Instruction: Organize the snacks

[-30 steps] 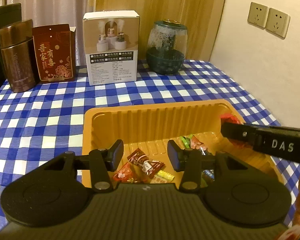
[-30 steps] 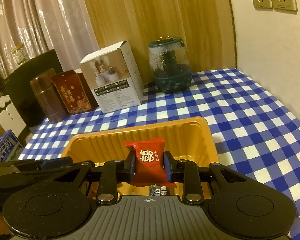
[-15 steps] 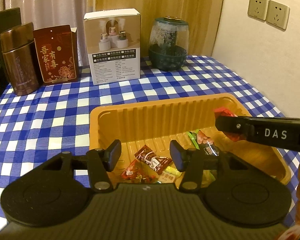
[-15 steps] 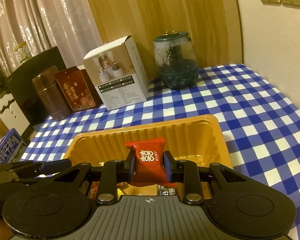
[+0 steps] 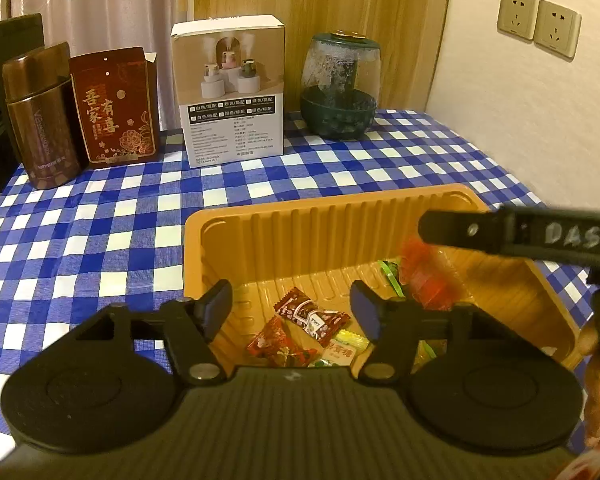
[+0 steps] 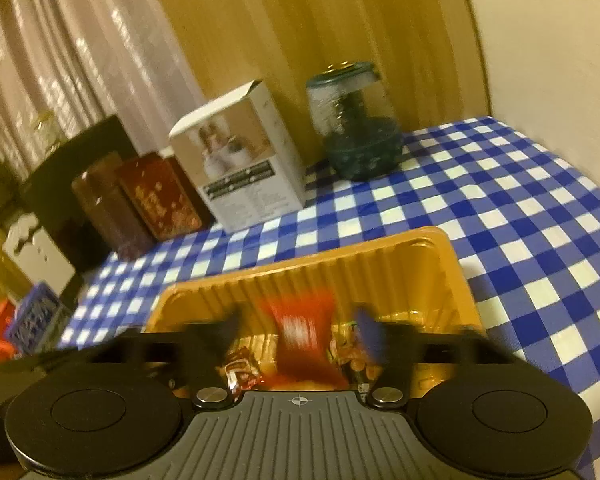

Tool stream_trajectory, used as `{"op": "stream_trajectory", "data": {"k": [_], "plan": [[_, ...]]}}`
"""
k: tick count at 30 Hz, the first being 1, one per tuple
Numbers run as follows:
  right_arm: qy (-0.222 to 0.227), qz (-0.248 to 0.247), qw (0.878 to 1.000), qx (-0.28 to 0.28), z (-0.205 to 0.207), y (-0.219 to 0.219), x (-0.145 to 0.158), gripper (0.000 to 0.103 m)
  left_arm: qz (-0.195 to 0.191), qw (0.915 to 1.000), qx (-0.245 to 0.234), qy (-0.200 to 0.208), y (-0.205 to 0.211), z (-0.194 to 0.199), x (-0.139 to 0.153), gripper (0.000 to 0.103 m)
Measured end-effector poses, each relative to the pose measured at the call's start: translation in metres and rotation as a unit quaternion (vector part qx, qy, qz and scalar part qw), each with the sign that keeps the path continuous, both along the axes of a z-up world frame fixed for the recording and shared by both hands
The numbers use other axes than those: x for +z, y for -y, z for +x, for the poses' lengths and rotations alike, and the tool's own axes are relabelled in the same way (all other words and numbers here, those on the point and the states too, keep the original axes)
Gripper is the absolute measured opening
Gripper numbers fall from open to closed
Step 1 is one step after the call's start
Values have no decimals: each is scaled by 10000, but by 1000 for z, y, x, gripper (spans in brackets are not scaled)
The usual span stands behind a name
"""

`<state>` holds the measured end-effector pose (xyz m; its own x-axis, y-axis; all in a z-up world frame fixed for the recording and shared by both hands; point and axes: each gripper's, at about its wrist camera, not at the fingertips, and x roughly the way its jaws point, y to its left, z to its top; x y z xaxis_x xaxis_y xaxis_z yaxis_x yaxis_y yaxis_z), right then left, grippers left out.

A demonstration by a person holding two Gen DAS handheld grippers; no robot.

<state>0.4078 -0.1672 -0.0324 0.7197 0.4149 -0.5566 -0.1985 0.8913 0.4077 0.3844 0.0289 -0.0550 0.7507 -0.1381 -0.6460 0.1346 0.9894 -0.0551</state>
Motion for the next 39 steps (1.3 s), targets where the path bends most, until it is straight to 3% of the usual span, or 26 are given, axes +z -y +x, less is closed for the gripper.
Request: {"op": "stream_trajectory", "data": {"k": [16, 22, 25, 39], "plan": [[9, -366, 9990, -251, -1, 12, 3, 74, 98, 9999, -7, 46, 1, 0, -1, 81], [16, -525, 9981, -323, -2, 15, 4, 75, 114, 9999, 13, 74, 1, -2, 0, 95], [60, -661, 9972, -347, -7, 16, 6, 82, 141, 9999, 33, 92, 1, -5, 0, 99], [186, -1051, 9930, -504, -44, 31, 12, 87, -152, 9979, 400, 481, -12, -39, 18, 103]]}}
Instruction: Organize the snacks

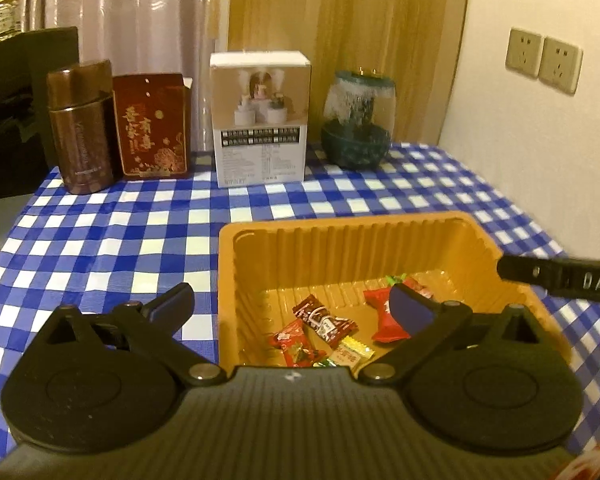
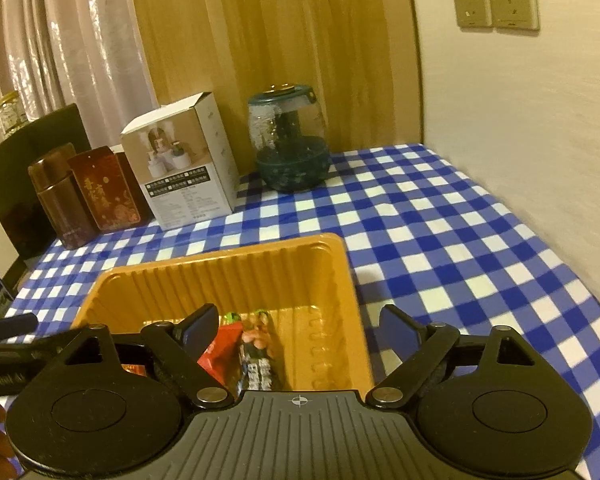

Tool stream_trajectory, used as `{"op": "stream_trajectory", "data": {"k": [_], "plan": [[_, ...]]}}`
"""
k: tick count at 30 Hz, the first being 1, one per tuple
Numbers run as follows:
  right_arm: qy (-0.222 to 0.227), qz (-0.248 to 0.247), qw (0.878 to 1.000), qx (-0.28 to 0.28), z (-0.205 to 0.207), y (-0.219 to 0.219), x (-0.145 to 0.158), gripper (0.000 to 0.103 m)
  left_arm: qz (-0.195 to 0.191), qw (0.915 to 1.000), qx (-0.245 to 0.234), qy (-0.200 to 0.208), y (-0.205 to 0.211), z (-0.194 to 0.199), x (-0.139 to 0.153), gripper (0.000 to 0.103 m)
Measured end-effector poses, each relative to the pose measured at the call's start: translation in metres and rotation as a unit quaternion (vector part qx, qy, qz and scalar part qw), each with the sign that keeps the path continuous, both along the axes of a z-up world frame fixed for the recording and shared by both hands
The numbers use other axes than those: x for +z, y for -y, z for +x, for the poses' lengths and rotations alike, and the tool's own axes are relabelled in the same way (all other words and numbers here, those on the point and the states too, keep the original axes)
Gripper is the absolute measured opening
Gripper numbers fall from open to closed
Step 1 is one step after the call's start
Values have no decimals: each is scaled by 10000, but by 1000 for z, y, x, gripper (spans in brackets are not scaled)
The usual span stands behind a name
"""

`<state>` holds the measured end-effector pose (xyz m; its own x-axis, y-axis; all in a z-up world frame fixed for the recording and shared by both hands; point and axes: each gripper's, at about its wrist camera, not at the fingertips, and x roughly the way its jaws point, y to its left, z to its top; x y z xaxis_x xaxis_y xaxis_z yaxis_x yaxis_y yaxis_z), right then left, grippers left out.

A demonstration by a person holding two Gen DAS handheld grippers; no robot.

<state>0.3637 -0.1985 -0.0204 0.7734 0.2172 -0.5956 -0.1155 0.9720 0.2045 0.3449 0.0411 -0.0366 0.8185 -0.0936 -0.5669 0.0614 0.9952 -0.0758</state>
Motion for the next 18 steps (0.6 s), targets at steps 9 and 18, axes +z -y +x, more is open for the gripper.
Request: {"op": "stream_trajectory", "data": {"k": [9, 18], "plan": [[2, 78, 10000, -3, -34, 0, 12, 87, -192, 9996, 205, 101, -1, -34, 19, 103], [102, 122, 9999, 25, -69, 4, 26, 87, -175, 9995, 243, 77, -2, -74, 30, 103]]}}
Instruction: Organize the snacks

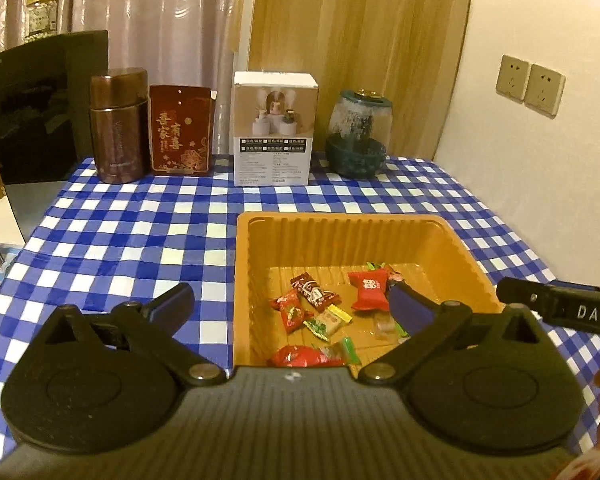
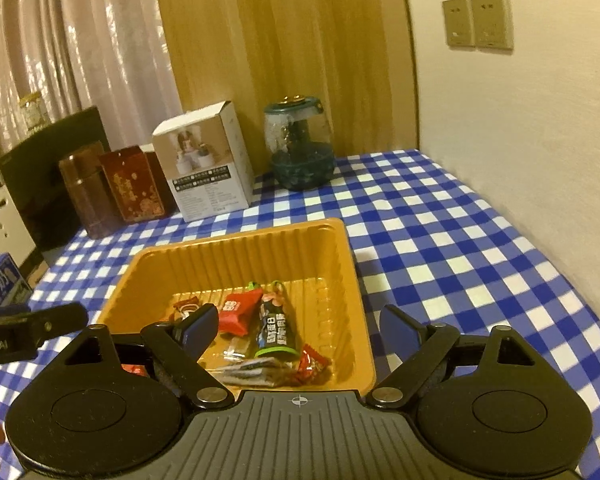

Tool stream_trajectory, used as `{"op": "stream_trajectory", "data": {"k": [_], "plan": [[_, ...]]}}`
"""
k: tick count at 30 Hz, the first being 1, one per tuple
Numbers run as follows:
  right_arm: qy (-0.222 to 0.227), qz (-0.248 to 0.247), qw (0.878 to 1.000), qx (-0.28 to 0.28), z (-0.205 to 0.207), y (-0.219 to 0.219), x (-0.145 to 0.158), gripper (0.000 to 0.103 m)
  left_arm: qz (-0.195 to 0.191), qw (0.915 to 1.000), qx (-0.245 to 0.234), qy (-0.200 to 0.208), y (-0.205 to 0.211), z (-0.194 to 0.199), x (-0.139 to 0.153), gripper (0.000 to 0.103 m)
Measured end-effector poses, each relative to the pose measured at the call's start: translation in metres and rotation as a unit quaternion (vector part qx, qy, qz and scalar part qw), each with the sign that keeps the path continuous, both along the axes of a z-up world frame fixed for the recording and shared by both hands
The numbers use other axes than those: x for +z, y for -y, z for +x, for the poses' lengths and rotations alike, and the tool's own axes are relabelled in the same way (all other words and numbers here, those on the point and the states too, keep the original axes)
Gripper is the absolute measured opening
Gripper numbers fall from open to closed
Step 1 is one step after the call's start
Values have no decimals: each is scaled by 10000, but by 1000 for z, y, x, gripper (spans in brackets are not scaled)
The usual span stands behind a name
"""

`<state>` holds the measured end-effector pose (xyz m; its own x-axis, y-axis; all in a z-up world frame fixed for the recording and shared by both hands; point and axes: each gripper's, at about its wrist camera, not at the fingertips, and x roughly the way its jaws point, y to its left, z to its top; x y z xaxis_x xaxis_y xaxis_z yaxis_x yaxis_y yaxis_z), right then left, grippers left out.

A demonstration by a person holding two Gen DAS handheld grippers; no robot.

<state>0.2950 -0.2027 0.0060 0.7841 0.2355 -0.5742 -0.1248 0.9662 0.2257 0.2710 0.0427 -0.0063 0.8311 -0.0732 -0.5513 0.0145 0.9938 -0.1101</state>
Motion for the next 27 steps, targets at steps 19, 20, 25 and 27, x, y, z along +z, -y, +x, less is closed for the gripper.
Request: {"op": "stream_trajectory", "data": {"k": [19, 20, 25, 27], "plan": [[-158, -145, 9994, 289, -111, 5, 33, 87, -44, 9985, 427, -343, 0, -122, 37, 103], [-157, -142, 9993, 306, -116, 5, 35, 87, -32, 9984, 440, -345, 1, -127, 39, 103], [-169, -116, 9990, 390, -144, 5, 49, 87, -30, 9984, 424, -362, 7, -154, 49, 103], [-166, -113, 9989, 426, -151, 6, 54, 87, -38, 9985, 414, -354, 10, -163, 54, 103]]}}
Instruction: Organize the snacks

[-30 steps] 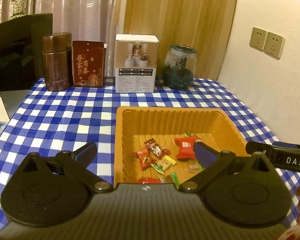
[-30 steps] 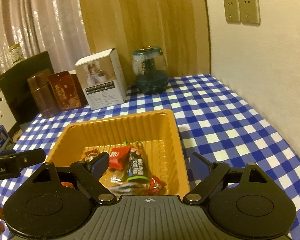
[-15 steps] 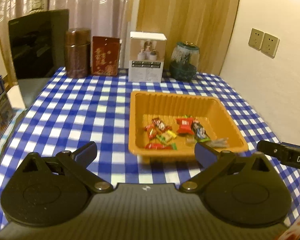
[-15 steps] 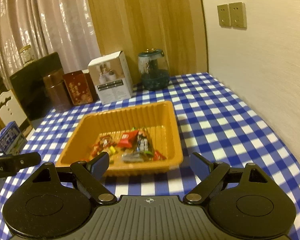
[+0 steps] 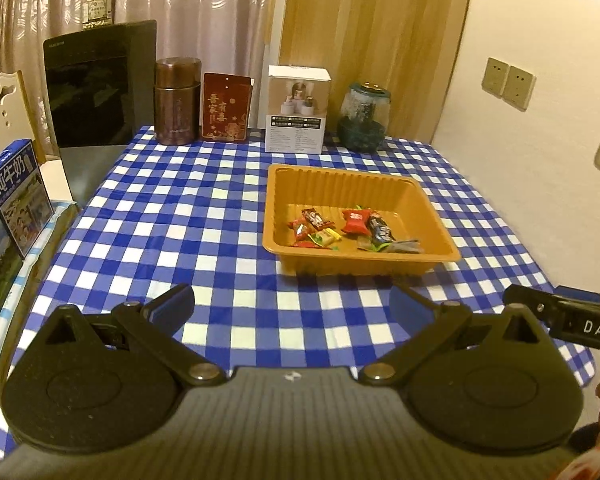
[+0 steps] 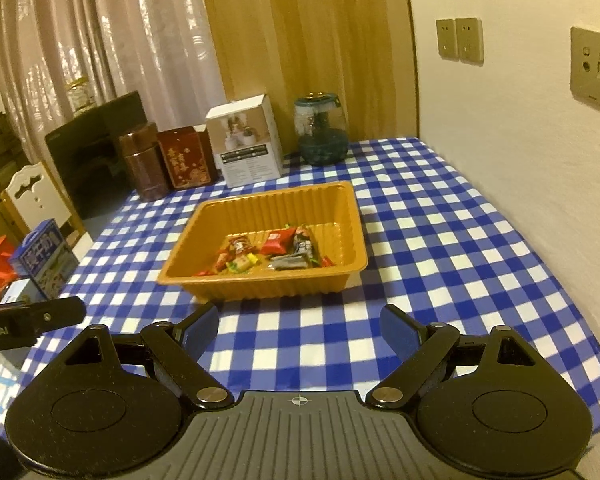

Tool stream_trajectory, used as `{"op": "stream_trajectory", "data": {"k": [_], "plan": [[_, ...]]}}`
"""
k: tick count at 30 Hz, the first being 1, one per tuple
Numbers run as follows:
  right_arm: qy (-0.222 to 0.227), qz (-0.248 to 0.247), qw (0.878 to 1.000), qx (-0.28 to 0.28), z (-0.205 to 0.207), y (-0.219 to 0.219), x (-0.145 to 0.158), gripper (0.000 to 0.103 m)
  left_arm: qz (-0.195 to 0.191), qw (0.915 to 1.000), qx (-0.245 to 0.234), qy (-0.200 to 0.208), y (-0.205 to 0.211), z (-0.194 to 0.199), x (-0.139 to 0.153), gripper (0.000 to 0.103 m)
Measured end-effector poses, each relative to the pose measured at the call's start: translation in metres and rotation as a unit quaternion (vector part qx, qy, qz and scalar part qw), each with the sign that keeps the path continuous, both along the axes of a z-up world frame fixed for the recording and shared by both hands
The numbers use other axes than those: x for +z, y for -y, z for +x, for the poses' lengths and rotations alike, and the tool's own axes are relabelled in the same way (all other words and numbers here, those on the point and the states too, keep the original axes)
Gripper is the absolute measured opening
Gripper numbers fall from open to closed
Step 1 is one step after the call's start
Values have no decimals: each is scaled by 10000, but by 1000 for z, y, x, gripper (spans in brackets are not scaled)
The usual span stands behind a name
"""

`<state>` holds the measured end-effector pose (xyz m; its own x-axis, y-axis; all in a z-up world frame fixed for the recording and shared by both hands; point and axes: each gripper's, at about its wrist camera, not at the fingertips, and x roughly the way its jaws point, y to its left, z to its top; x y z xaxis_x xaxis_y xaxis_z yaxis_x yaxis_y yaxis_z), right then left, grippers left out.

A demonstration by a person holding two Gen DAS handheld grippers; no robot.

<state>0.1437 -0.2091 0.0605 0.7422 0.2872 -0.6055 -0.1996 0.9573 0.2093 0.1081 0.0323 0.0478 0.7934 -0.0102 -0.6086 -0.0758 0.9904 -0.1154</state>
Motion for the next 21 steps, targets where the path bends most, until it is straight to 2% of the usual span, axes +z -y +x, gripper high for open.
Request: {"op": "stream_trajectory", "data": {"k": [9, 21], "plan": [[40, -125, 9999, 105, -43, 4, 26, 87, 26, 9999, 90, 85, 8, -42, 19, 103], [103, -327, 9993, 130, -89, 3, 38, 87, 52, 9999, 85, 117, 15, -81, 27, 103]]}}
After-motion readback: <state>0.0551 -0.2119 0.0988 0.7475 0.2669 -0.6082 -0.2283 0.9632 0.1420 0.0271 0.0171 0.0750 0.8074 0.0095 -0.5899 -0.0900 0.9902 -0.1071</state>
